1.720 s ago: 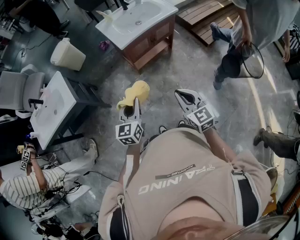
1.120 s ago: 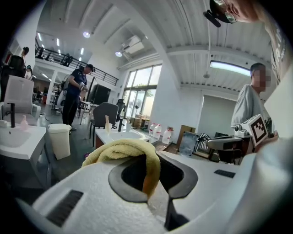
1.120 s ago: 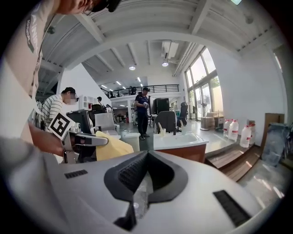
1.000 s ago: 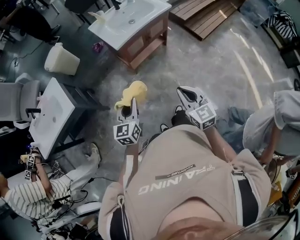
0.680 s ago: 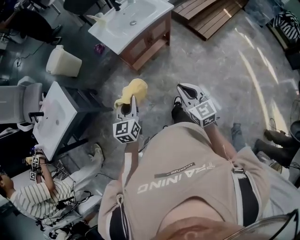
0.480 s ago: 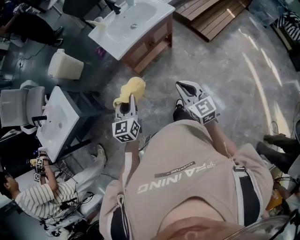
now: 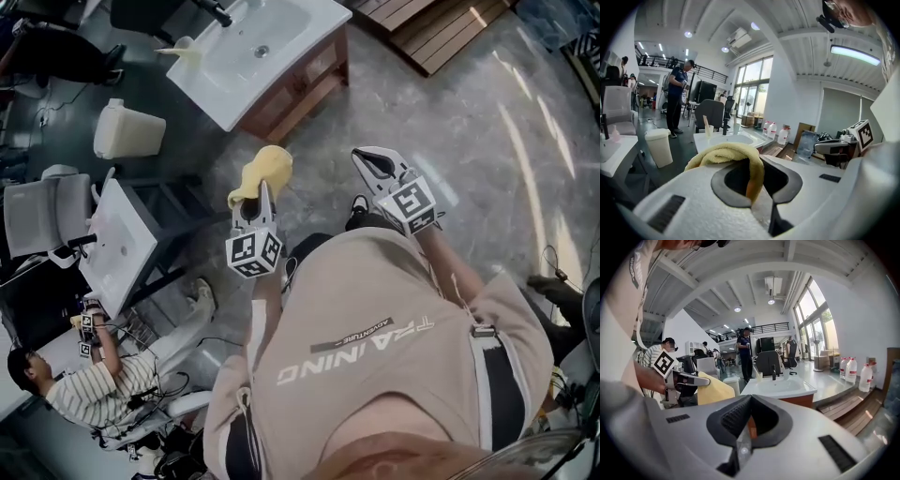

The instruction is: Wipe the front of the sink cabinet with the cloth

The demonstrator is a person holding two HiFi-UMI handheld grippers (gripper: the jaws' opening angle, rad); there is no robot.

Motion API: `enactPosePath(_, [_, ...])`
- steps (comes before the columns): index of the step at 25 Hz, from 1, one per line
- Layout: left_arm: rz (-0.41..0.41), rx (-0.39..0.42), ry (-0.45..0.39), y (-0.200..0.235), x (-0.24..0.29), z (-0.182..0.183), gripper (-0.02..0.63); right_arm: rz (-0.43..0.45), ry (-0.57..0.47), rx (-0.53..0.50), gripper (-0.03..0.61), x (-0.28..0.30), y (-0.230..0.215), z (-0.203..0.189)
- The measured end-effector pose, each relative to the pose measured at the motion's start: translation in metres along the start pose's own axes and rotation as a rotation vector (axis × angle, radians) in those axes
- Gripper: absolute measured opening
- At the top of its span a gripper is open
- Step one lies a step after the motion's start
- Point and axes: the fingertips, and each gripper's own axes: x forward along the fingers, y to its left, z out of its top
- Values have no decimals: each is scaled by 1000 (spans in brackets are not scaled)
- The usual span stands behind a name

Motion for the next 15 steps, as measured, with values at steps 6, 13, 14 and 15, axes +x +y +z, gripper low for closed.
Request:
enactPosePath(6, [45, -23, 24, 6, 21, 5, 43, 20, 29, 39, 11, 15, -29, -8])
enactPosePath(13, [73, -47, 33, 33, 47, 7, 43, 18, 52, 39, 11, 43, -44, -10])
enactPosePath(14, [69, -51, 34, 36, 51, 8, 43, 13, 56, 37, 12, 47, -46, -9])
enactPosePath(15, [65, -55, 36, 40, 56, 8, 43, 8, 60, 34, 12, 51, -48, -7])
